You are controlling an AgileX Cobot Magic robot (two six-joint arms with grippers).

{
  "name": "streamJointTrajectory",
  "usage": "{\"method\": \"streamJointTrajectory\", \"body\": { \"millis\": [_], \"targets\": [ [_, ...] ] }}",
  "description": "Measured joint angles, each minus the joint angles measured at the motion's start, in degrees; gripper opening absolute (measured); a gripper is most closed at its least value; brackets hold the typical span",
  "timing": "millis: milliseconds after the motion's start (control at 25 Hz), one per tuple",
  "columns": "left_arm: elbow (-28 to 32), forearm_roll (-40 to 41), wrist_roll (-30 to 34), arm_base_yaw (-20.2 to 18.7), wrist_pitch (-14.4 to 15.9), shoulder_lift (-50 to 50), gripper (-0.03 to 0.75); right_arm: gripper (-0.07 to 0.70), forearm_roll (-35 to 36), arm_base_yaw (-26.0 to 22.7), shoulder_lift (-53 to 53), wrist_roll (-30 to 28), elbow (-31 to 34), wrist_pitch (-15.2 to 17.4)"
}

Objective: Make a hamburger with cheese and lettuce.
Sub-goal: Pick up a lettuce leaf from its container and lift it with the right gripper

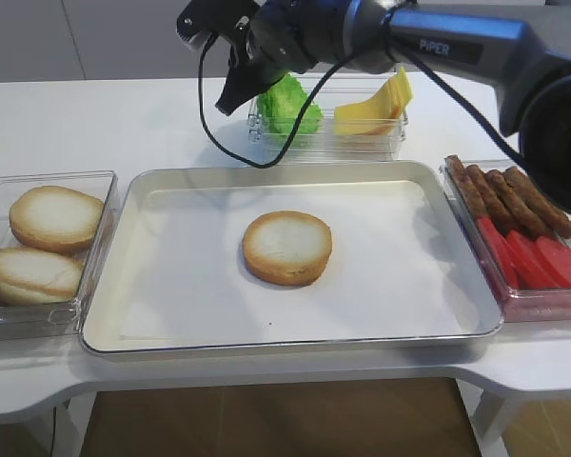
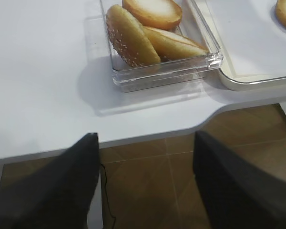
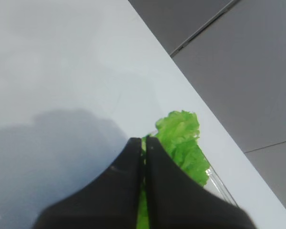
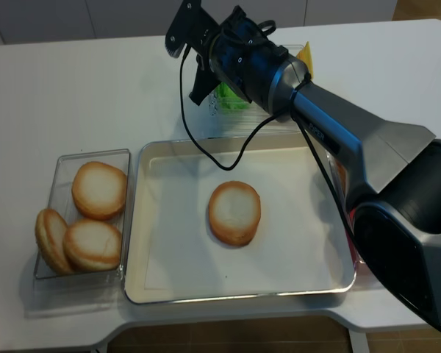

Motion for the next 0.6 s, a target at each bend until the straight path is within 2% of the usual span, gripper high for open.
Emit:
{"method": "streamJointTrajectory", "body": {
  "millis": [600],
  "targets": [
    [0.00, 0.00, 0.00, 0.00, 0.00, 0.00, 0.460, 0.002, -0.09, 0.00, -2.69, 0.98, 0.00, 1.12]
  ]
}}
